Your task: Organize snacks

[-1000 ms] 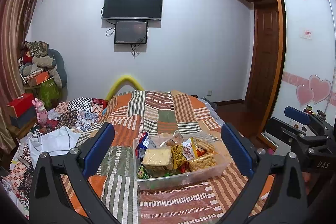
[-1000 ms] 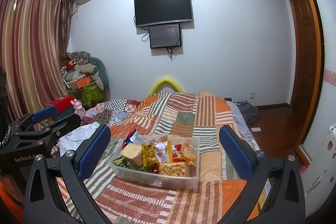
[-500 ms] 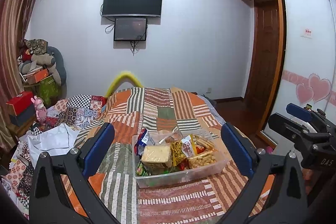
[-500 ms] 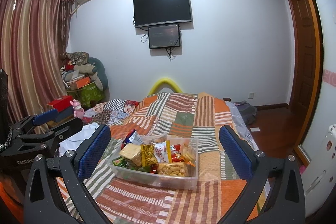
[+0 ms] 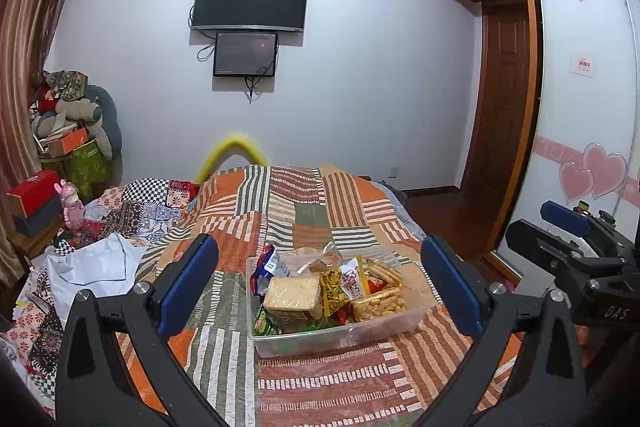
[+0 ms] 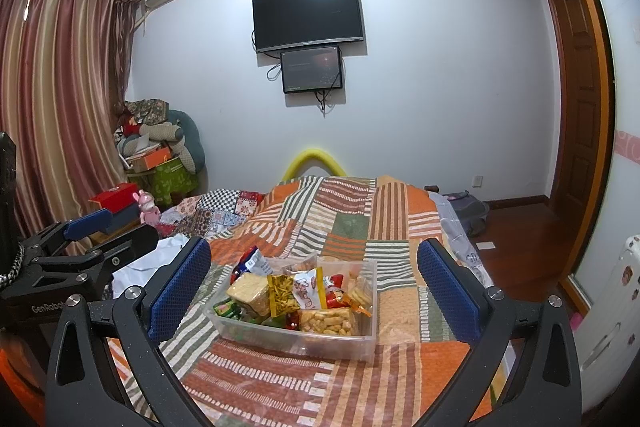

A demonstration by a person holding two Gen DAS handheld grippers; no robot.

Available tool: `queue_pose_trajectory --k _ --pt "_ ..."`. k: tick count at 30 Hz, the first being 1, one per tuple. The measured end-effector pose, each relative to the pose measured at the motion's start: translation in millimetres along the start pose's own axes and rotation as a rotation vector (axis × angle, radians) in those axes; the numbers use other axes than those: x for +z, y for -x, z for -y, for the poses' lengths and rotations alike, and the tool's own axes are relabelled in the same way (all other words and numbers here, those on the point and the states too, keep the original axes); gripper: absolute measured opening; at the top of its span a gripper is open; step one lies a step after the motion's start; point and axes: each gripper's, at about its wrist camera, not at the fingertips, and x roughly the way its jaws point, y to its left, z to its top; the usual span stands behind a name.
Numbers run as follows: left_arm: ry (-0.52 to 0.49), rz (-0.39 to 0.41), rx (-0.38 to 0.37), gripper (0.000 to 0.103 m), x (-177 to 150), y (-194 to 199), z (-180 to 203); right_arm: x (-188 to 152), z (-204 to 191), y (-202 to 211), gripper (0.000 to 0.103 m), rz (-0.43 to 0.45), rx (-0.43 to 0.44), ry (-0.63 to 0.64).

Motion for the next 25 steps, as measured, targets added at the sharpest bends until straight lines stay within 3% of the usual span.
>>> queue_pose_trajectory --k 25 --pt "-0.005 -0.001 -0.015 0.103 1.0 3.5 1.9 -2.5 0.4 -6.2 0.103 -0.025 0.008 -0.007"
